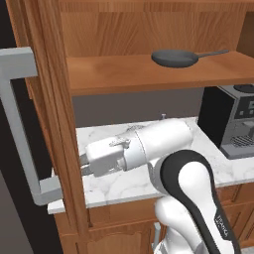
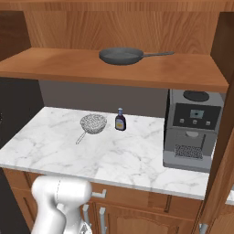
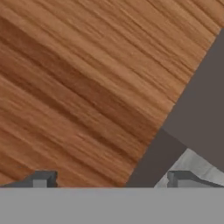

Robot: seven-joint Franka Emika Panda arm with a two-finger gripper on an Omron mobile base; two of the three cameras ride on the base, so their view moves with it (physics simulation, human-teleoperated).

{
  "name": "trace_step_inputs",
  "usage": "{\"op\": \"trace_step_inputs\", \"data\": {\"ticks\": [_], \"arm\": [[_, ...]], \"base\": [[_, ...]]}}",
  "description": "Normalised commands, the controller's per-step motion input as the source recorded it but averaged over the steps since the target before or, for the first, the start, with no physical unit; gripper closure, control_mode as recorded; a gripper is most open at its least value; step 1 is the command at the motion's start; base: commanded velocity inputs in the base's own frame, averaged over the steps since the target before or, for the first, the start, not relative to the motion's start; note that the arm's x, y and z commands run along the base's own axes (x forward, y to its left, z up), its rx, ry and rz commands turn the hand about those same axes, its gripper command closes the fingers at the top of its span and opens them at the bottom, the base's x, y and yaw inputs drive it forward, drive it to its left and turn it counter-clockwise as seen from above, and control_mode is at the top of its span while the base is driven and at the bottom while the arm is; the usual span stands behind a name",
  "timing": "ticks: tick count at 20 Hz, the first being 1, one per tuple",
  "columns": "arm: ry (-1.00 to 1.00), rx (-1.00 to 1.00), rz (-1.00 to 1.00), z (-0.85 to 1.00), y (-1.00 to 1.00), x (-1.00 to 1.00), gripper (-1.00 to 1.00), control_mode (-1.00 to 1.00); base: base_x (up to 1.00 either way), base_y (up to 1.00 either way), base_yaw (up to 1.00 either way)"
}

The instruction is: Pick the pan from the cabinet and place it on the stove. Then turn on the stove burner for the pan.

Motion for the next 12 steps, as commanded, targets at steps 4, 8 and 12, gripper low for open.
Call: {"op": "trace_step_inputs", "data": {"ticks": [4,8,12], "arm": [[-0.19,0.0,-0.02,0.0,-0.09,0.0,-1.0,-1.0],[-0.19,0.01,-0.08,0.0,-0.5,0.0,-1.0,-1.0],[-0.11,0.02,-0.08,0.07,-0.65,0.0,-1.0,-1.0]], "base": [[0.0,0.0,0.0],[0.0,0.0,0.0],[0.0,0.0,0.0]]}}
